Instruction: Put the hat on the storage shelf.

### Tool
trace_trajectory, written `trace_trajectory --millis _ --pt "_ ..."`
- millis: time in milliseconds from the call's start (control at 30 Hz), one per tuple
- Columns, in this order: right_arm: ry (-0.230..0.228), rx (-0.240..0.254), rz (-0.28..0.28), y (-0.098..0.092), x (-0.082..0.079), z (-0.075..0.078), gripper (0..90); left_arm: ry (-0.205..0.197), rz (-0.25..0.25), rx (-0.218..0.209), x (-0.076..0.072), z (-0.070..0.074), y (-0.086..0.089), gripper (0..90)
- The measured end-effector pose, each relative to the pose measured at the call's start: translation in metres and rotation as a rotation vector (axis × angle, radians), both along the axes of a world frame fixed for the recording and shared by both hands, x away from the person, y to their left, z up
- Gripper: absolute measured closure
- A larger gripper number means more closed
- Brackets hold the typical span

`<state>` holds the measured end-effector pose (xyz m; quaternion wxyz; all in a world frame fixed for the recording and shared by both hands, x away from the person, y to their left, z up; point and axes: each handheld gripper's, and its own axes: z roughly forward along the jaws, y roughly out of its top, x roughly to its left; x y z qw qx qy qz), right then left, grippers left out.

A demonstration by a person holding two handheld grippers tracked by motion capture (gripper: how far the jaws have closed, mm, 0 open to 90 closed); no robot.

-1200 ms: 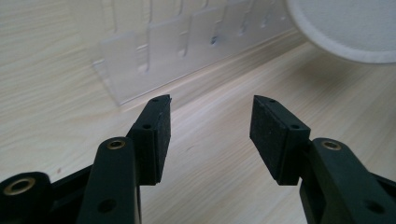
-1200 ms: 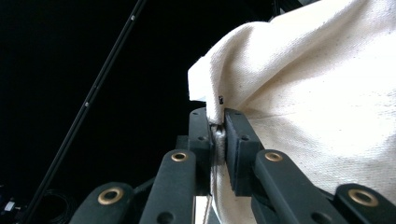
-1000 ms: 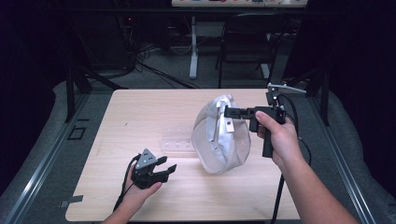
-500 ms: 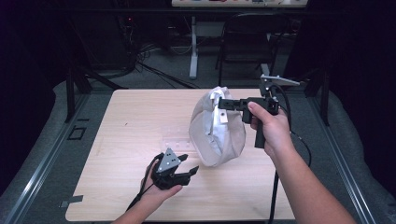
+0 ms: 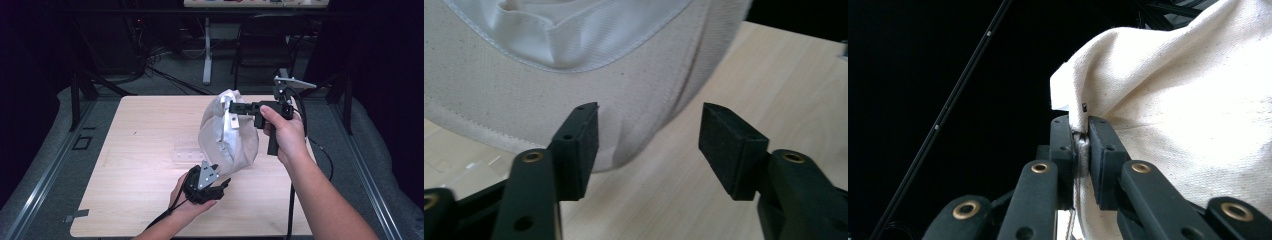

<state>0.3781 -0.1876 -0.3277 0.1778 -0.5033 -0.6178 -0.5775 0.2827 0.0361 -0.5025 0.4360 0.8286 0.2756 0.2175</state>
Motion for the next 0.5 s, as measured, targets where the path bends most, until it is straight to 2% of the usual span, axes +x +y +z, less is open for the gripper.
trace_trajectory --millis 100,167,200,400,500 --pt "0.002 0.001 -0.004 0.0 -0.001 0.0 82.1 0.0 0.029 0.032 0.004 -0.001 0.0 55.2" --pt "0.001 0.002 -0.009 0.0 -0.001 0.0 82.1 -0.017 0.046 0.052 0.005 -0.001 0.003 64.7" --pt "0.001 0.005 -0.003 -0.001 -0.001 0.001 82.1 -0.018 0.044 0.052 0.006 0.0 0.006 66.8" --pt "-0.002 0.01 -0.01 -0.002 -0.001 0.003 81.9 -0.038 0.039 0.033 0.011 0.005 0.018 75.4" --pt "-0.004 0.006 -0.007 -0.001 -0.001 0.004 82.0 -0.016 0.022 -0.001 0.015 0.007 0.025 80.2"
